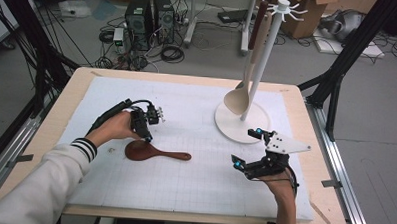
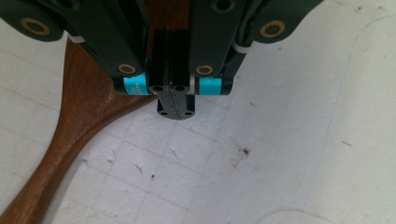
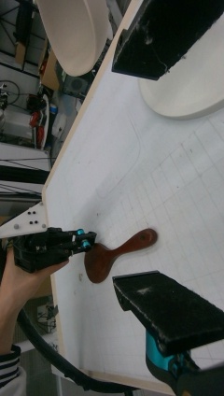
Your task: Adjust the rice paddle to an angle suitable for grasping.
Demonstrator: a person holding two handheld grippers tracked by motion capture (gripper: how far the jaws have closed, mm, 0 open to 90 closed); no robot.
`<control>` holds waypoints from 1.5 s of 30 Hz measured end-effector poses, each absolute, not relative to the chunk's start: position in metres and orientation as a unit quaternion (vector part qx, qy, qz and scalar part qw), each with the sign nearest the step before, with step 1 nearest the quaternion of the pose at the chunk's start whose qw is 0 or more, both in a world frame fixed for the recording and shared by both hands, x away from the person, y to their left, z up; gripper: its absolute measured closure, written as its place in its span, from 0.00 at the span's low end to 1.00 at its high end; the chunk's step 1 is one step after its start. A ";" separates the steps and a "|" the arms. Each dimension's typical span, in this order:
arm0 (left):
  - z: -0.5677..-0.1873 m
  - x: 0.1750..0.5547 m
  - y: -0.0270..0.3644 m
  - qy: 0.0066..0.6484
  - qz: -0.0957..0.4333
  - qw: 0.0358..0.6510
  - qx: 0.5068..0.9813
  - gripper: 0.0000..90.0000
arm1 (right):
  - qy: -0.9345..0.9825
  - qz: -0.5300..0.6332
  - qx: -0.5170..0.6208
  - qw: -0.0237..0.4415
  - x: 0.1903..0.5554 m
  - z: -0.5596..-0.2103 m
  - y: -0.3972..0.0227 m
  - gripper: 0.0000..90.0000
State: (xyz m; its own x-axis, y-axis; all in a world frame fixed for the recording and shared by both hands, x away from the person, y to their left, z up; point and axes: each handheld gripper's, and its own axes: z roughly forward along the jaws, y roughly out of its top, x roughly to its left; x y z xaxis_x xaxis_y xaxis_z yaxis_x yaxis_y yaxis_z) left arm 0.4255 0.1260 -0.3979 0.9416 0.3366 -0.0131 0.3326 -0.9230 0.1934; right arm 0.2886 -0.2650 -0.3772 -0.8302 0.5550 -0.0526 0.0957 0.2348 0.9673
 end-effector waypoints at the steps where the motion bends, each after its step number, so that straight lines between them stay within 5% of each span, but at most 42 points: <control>1: -0.398 0.425 0.127 0.170 0.009 0.098 0.981 0.99 | 0.761 0.580 0.214 0.198 0.289 -0.377 -0.265 0.00; 45: -0.378 0.418 0.147 0.162 0.012 0.150 0.975 0.94 | 0.763 0.577 0.214 0.196 0.290 -0.379 -0.263 0.00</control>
